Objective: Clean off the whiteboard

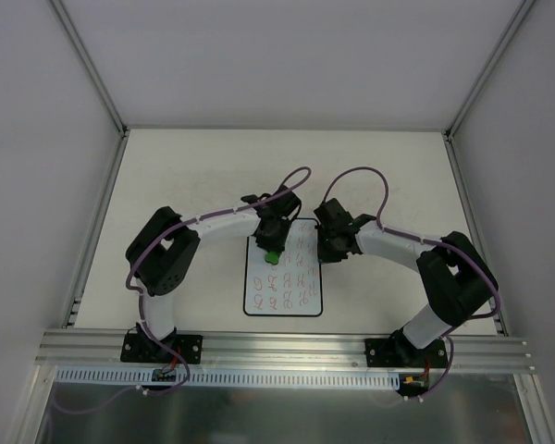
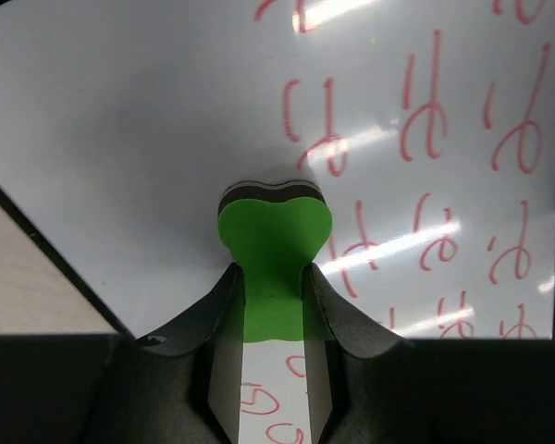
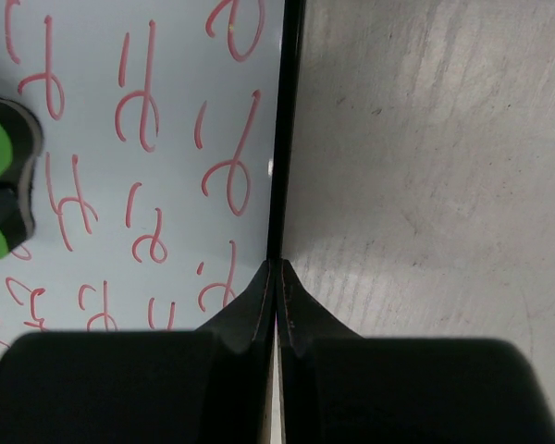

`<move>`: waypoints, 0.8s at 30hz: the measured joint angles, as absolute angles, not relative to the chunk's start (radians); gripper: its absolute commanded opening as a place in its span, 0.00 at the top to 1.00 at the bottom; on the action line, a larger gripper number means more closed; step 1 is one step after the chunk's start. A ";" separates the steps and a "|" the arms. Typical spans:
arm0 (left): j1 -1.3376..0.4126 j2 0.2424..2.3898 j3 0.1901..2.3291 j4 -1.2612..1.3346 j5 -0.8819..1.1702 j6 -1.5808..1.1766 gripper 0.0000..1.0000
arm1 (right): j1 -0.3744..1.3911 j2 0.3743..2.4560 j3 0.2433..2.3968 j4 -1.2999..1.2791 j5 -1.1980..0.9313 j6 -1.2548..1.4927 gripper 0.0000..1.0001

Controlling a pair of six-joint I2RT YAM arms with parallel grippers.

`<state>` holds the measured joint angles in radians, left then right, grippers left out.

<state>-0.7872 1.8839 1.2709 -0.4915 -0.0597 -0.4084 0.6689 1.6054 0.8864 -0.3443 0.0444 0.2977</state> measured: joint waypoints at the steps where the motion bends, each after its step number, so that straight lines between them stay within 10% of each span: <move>1: -0.801 1.895 1.284 -0.492 -0.060 -0.411 1.00 | 0.669 1.605 0.886 -0.344 0.044 0.299 1.00; 24: -0.748 1.622 0.962 -0.496 -0.076 -0.591 1.00 | 0.667 1.600 0.870 -0.301 0.028 0.315 1.00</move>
<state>-0.7483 1.6222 0.9615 -0.4965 -0.0761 -0.5911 0.6670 1.6001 0.8700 -0.3008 0.0280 0.3149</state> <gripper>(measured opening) 0.244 0.008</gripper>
